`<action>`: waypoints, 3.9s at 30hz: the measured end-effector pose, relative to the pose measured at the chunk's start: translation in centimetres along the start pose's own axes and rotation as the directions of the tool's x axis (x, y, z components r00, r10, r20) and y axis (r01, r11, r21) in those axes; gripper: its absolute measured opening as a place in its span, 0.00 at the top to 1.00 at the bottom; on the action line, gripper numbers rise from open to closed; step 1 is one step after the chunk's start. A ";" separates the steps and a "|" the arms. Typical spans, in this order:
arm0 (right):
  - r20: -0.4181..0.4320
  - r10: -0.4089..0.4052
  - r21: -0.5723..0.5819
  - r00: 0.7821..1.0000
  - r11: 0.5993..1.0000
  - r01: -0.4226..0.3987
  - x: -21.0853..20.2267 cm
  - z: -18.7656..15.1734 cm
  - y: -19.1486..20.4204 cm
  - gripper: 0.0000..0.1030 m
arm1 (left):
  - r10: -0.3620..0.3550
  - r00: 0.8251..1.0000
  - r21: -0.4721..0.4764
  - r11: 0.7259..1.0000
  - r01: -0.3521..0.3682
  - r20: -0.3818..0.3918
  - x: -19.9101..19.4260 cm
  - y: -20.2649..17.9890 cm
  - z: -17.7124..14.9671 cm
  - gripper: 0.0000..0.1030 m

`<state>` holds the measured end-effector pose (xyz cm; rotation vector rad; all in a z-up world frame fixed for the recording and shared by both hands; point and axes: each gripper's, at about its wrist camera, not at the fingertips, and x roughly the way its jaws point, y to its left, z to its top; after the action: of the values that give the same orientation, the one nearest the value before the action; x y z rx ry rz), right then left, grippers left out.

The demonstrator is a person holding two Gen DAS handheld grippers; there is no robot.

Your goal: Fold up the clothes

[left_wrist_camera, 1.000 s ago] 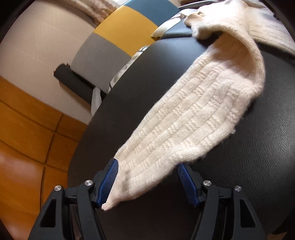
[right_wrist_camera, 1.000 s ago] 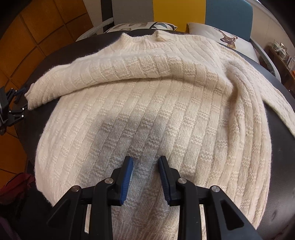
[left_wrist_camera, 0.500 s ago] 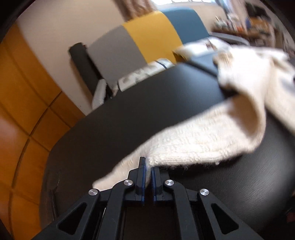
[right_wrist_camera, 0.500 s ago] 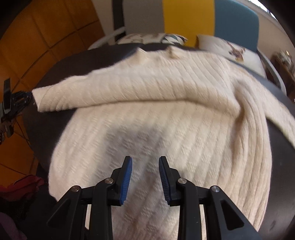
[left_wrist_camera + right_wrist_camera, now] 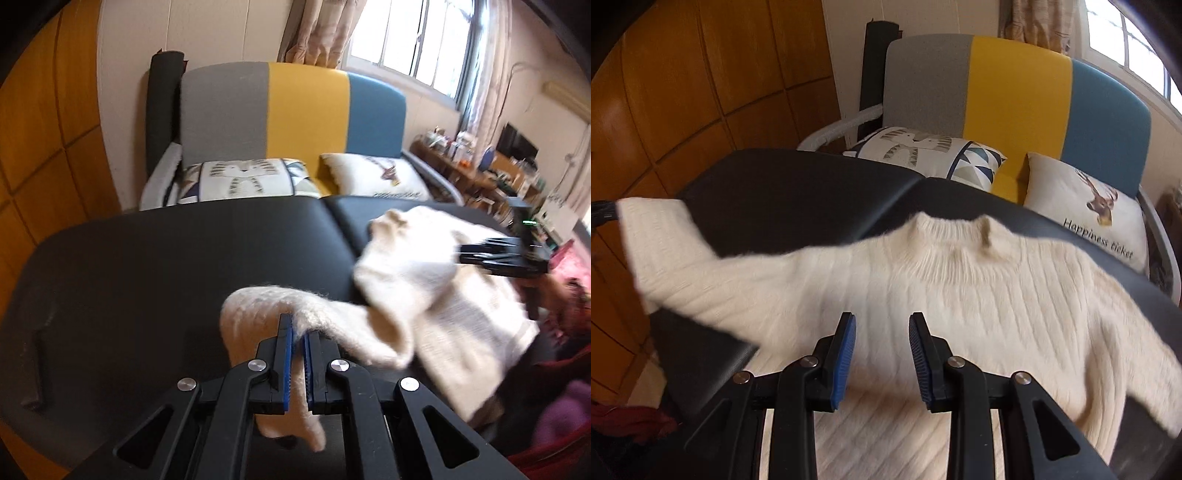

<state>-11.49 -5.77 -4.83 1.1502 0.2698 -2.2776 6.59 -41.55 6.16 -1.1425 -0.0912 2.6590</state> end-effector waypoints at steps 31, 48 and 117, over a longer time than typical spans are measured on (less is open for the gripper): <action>-0.103 -0.223 0.143 0.969 0.961 0.236 15.9 10.0 -8.6 0.71 | -0.250 0.966 -0.646 0.749 0.148 -0.068 10.7 13.7 1.2 0.94; -0.062 -0.326 0.137 0.943 0.933 0.331 16.8 10.4 -8.8 0.71 | -0.059 0.991 -0.700 0.712 -0.044 -0.121 12.9 18.9 -2.0 0.61; 0.035 -0.225 0.464 0.974 0.867 0.183 -5.9 -8.7 -13.8 0.68 | 0.033 0.999 -0.206 0.978 -0.035 -0.009 18.7 -17.4 0.4 0.54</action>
<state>-10.78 11.48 -6.49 1.2910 -0.2091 -2.6629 -2.62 -20.02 -4.12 -1.2224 -0.3567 2.7266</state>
